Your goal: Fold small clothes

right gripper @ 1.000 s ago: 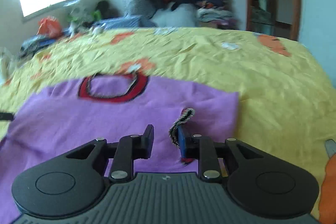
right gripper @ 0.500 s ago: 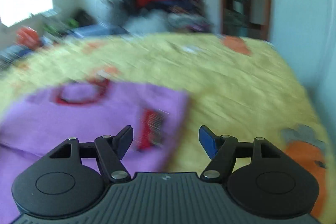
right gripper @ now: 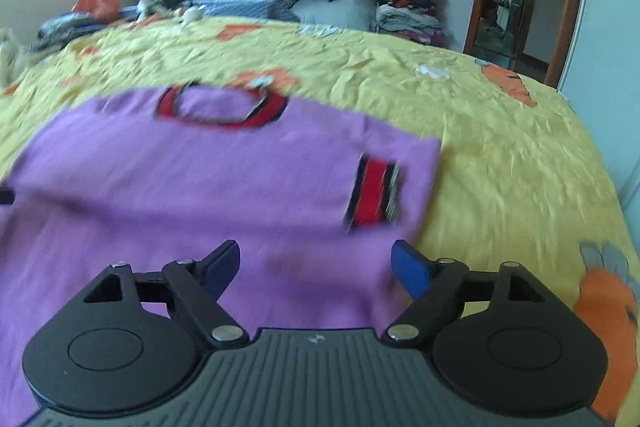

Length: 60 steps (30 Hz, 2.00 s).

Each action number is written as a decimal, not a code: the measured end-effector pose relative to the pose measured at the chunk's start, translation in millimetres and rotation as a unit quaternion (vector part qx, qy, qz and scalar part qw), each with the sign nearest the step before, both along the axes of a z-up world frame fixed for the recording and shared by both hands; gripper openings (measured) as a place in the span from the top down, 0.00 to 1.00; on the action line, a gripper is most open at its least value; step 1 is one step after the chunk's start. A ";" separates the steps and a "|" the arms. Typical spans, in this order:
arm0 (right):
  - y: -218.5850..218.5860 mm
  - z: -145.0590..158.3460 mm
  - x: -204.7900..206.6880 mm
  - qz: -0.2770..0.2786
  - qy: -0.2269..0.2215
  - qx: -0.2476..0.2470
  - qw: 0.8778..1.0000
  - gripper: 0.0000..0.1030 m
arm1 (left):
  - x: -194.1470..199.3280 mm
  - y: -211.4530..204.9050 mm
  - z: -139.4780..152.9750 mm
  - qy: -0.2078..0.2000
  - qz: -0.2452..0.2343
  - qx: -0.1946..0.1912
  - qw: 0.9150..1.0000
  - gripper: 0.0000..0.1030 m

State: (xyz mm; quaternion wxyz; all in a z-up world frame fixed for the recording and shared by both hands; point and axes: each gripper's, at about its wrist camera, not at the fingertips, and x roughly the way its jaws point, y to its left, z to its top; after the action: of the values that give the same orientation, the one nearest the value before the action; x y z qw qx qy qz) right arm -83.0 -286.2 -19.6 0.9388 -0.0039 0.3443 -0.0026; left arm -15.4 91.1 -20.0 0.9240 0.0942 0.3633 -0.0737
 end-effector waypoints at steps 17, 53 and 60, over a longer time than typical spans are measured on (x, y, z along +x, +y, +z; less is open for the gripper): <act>48.0 -26.8 -98.1 -0.052 0.012 0.002 0.999 0.00 | -72.2 -6.0 -14.3 0.019 0.047 -0.053 0.997 0.00; 10.4 -14.9 -210.3 -0.012 0.013 0.037 0.999 0.00 | -133.1 79.8 -9.5 0.016 0.016 -0.087 0.996 0.00; -37.1 -18.7 -167.4 -0.041 -0.004 0.097 0.994 0.00 | -99.6 110.9 -7.2 0.034 0.004 -0.149 0.988 0.00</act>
State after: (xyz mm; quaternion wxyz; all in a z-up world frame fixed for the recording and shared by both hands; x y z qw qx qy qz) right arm -250.4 -323.3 -38.2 0.9353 0.1017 0.3388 -0.0074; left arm -115.0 201.9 -27.1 0.9150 -0.0486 0.3801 -0.1260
